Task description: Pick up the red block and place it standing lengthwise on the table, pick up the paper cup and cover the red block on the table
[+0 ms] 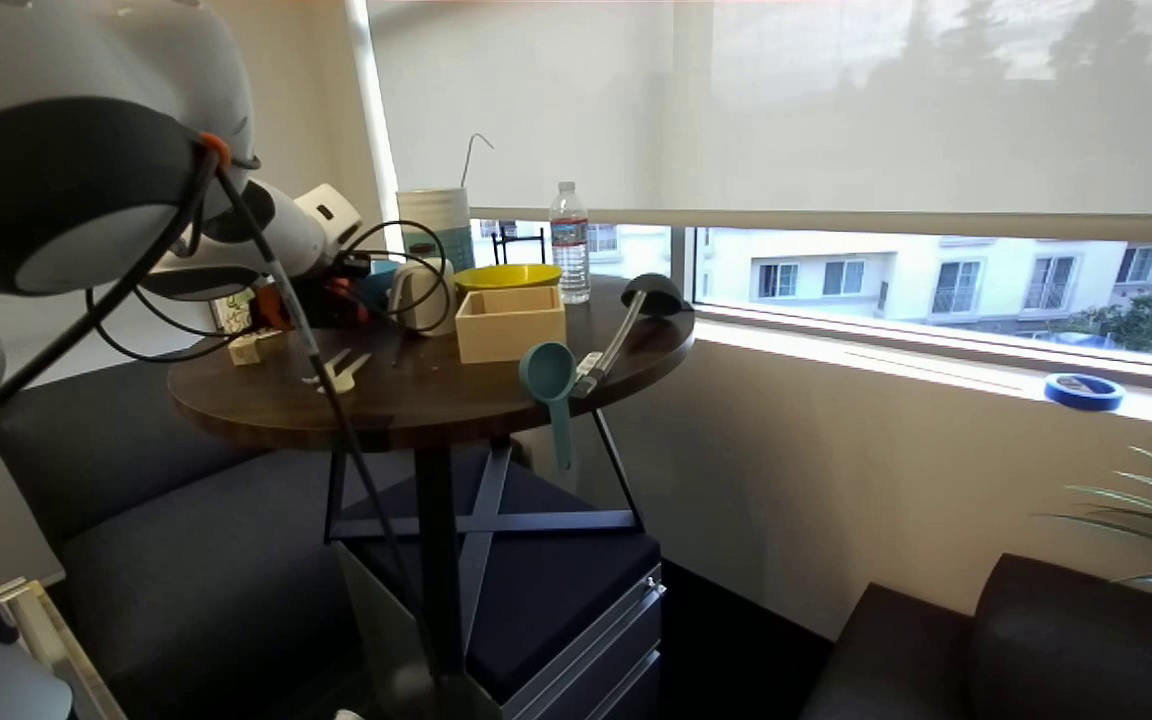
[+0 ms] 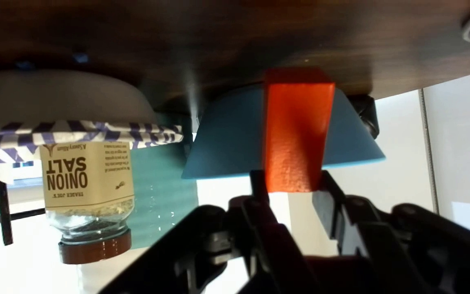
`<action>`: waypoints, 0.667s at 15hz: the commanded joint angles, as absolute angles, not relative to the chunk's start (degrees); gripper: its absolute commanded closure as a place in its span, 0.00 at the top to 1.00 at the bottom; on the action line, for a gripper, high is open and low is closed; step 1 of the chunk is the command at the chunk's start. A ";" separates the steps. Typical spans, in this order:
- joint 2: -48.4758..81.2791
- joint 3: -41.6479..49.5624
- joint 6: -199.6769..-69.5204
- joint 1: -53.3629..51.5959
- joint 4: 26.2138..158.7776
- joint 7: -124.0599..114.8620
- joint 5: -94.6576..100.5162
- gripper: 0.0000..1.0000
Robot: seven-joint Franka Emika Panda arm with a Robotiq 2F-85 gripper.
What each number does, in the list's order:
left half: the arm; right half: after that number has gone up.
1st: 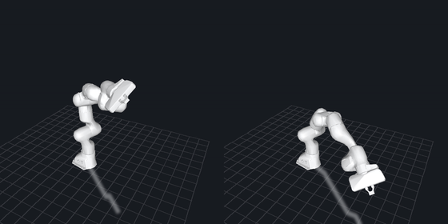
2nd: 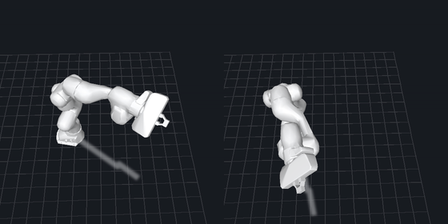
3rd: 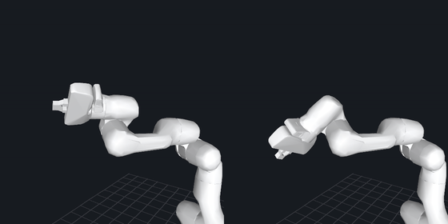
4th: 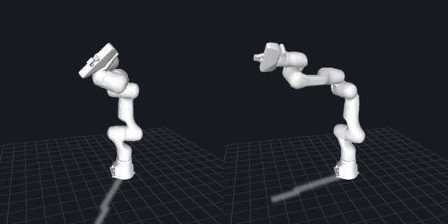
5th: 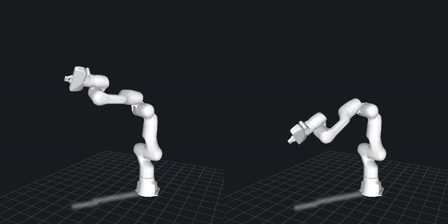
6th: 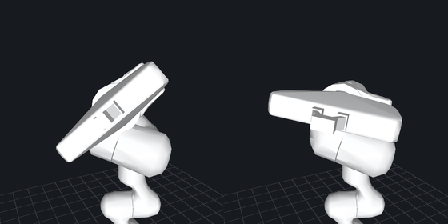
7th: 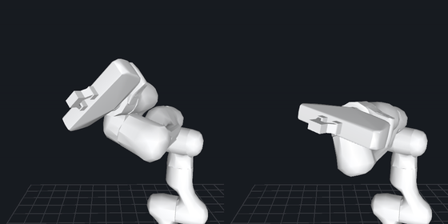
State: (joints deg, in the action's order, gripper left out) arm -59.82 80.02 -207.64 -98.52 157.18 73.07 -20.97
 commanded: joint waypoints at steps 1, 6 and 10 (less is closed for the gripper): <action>-63.85 81.38 -210.76 -100.26 157.18 75.86 -20.76 0.08; -65.90 82.20 -211.79 -100.63 157.19 77.34 -20.96 0.08; -67.33 82.58 -211.73 -100.51 157.18 78.22 -21.17 0.08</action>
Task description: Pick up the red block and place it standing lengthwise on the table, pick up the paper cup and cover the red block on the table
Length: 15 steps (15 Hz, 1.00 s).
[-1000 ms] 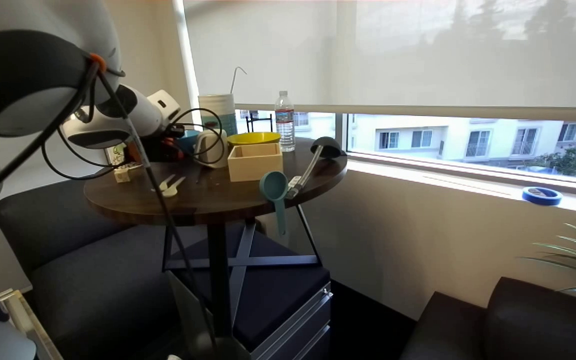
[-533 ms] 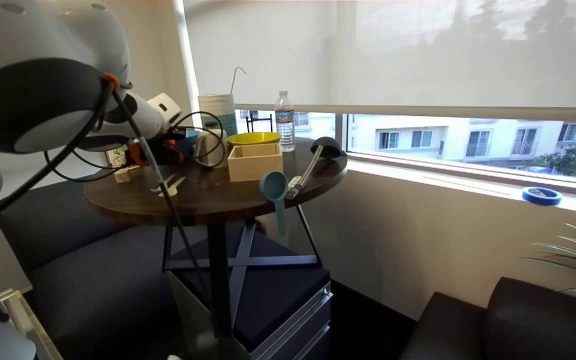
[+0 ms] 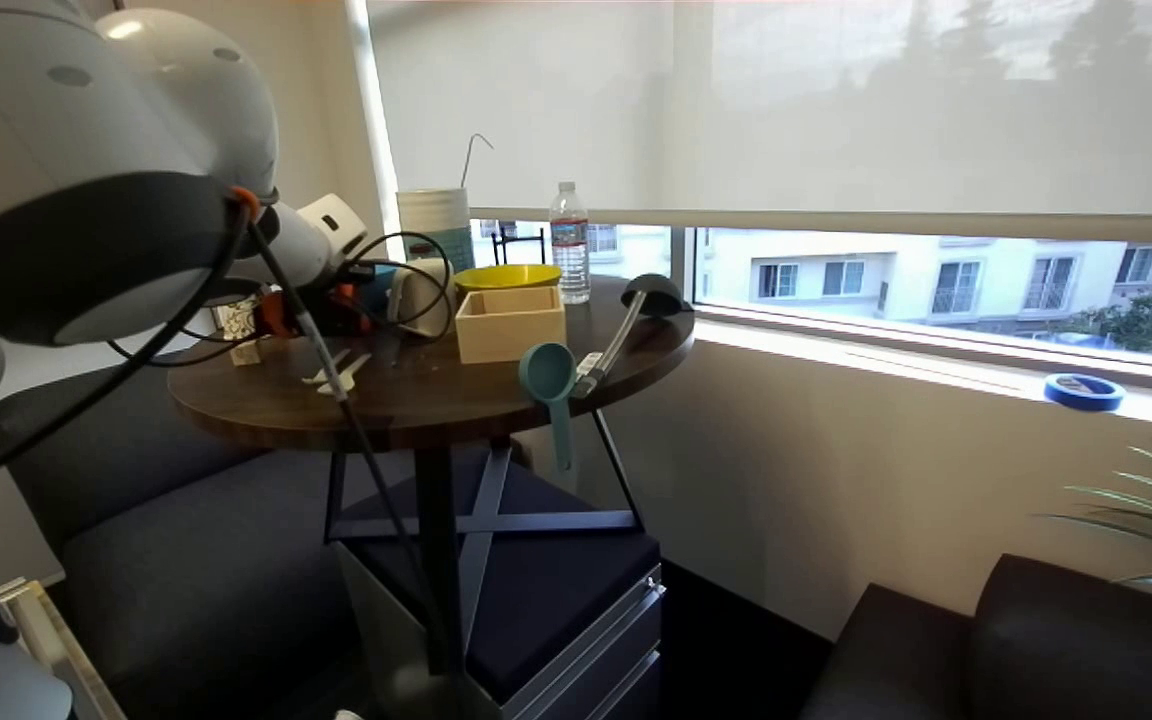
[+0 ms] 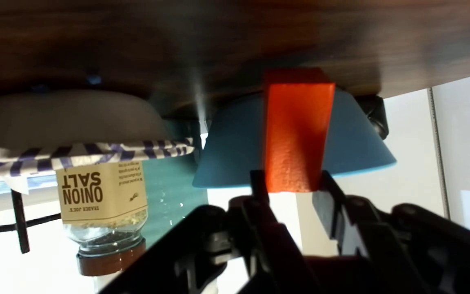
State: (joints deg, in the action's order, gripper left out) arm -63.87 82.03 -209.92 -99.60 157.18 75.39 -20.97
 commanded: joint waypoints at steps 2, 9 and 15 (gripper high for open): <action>-67.61 82.72 -211.52 -100.38 157.18 79.00 -21.29 0.08; -67.67 82.81 -210.90 -99.89 157.18 80.29 -22.47 0.08; -67.41 82.46 -210.94 -99.58 157.18 81.19 -23.72 0.11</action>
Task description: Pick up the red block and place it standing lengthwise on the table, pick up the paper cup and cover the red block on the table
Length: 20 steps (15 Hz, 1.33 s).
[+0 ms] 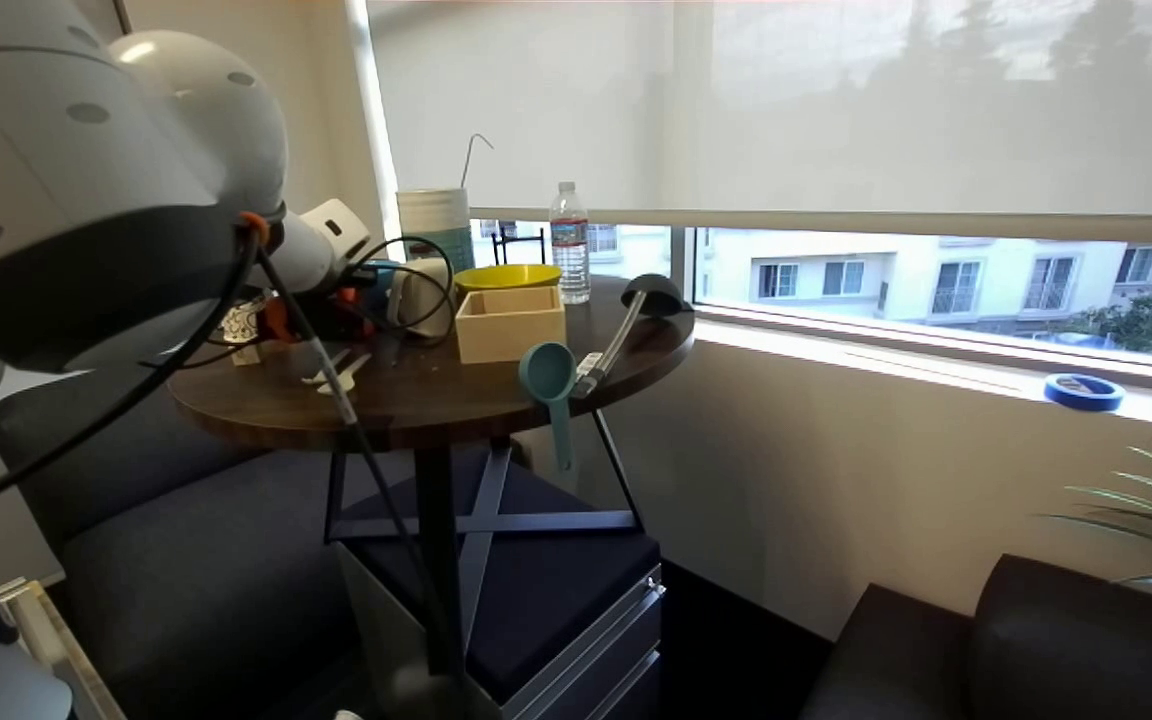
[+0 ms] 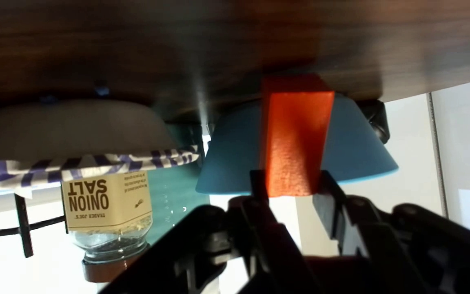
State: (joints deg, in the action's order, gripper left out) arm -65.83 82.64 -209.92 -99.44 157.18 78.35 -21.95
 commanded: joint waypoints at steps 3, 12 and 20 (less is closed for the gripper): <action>-67.56 82.36 -211.07 -99.55 157.17 81.64 -23.79 0.08; -70.77 81.61 -211.89 -99.58 157.17 84.46 -22.24 0.08; -74.46 80.82 -210.96 -100.27 157.19 89.40 -22.86 0.08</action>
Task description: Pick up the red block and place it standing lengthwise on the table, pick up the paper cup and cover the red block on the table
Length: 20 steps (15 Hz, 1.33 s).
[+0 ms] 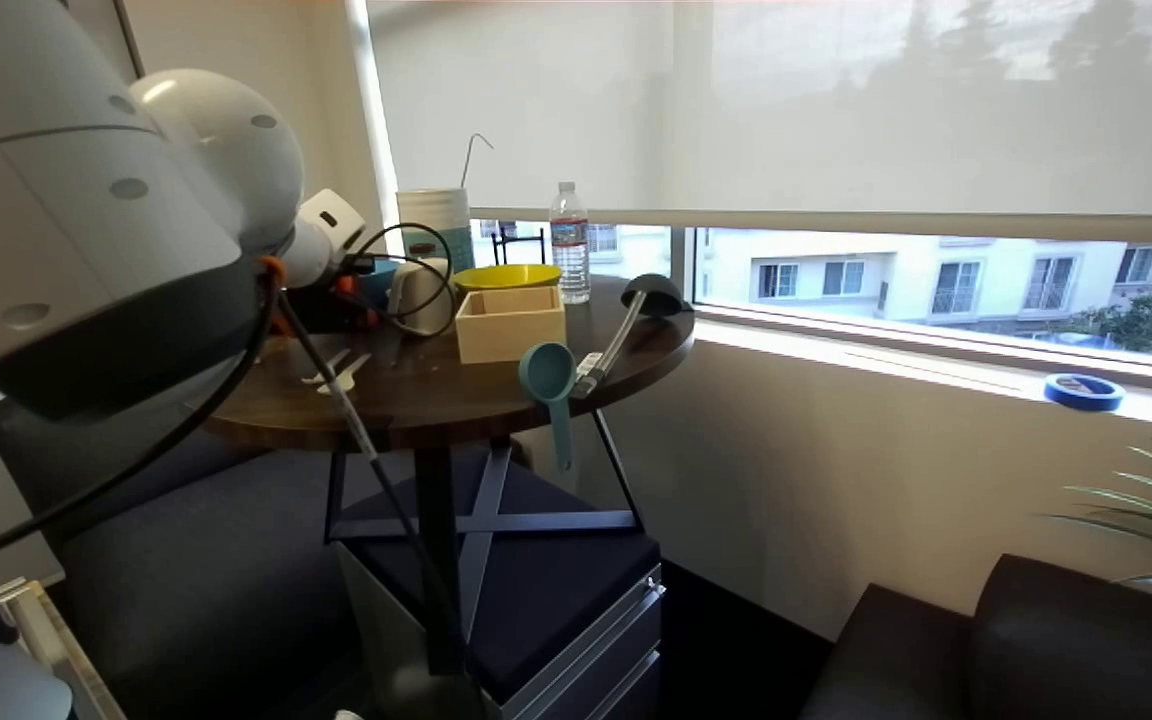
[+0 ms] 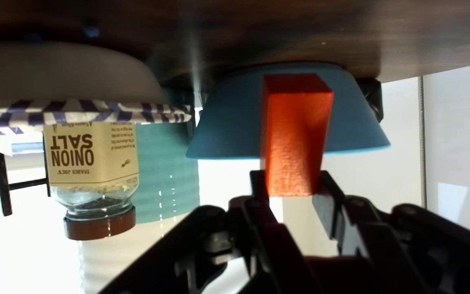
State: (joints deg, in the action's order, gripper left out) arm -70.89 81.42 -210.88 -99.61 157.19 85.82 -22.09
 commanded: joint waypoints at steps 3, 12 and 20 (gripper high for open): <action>-75.12 80.77 -210.41 -100.52 157.21 90.78 -23.28 0.23; -75.15 80.55 -209.92 -100.06 157.25 92.52 -24.96 0.74; -60.91 66.24 -201.40 -92.68 157.24 96.19 -45.04 1.00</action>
